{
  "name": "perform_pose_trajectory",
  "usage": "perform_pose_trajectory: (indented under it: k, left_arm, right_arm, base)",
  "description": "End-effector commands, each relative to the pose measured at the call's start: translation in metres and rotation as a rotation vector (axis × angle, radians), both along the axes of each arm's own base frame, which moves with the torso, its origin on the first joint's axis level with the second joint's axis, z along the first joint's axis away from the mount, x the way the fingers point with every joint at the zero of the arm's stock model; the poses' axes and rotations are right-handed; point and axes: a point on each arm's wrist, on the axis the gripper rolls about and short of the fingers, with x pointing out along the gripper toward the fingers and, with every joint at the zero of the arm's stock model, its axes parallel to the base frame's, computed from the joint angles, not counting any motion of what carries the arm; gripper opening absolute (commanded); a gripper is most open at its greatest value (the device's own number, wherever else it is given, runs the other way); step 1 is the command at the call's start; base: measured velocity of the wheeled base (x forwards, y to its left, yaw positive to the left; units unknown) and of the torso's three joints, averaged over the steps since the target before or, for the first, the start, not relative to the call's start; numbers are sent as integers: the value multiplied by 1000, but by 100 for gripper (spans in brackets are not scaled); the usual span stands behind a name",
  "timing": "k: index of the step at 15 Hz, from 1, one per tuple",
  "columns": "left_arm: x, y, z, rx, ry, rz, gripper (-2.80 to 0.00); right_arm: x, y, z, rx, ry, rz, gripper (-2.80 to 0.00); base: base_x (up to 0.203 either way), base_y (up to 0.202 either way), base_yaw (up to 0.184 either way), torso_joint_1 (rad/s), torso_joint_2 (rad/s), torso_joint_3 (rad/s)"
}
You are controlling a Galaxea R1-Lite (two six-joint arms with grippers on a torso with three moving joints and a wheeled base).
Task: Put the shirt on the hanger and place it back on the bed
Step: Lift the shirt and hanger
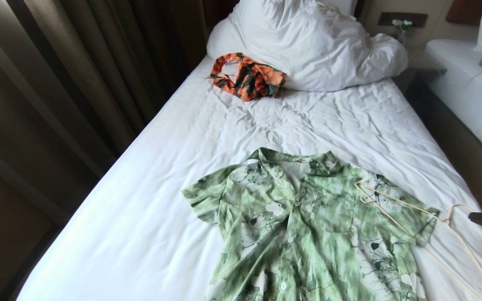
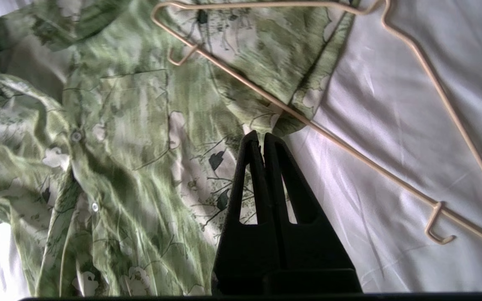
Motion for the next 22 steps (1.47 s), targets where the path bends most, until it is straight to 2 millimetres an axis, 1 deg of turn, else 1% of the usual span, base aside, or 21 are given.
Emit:
perform_pose_trajectory:
  k: [1, 3, 5, 7, 9, 12, 13, 15, 17, 20, 22]
  left_arm:
    - [0, 0, 0, -1, 0, 0, -280]
    - [0, 0, 0, -1, 0, 0, -280]
    - [0, 0, 0, -1, -1, 0, -280]
    - [0, 0, 0, -1, -1, 0, -280]
    - [0, 0, 0, -1, -1, 0, -280]
    - [0, 0, 0, -1, 2, 0, -280]
    - [0, 0, 0, -1, 0, 0, -280]
    - [0, 0, 0, -1, -2, 0, -280]
    - [0, 0, 0, -1, 0, 0, -280]
    - [0, 0, 0, -1, 0, 0, -280]
    - [0, 0, 0, -1, 0, 0, -280]
  right_arm:
    - [49, -39, -44, 117, 208, -89, -280]
    - [57, -77, -62, 202, 249, -128, -280]
    - [54, -108, -78, 266, 260, -113, -280]
    - [45, -134, -90, 306, 242, -60, -280]
    - [40, -152, -98, 342, 257, 0, -280]
    - [35, -162, -95, 386, 296, 53, -280]
    - [34, -162, -94, 378, 300, 68, 0]
    - [34, -164, -96, 355, 292, 98, 0]
    - [37, -167, -100, 370, 261, 148, 0]
    - [41, -170, -113, 360, 245, 233, 0]
    - [43, -173, -127, 341, 257, 280, 0]
  base:
    - [0, 0, 0, 0, 0, 0]
    - [0, 0, 0, 0, 0, 0]
    - [0, 0, 0, 0, 0, 0]
    - [0, 0, 0, 0, 0, 0]
    - [0, 0, 0, 0, 0, 0]
    - [0, 0, 0, 0, 0, 0]
    - [0, 0, 0, 0, 0, 0]
    - [0, 0, 0, 0, 0, 0]
    - [0, 0, 0, 0, 0, 0]
    - [0, 0, 0, 0, 0, 0]
    - [0, 0, 0, 0, 0, 0]
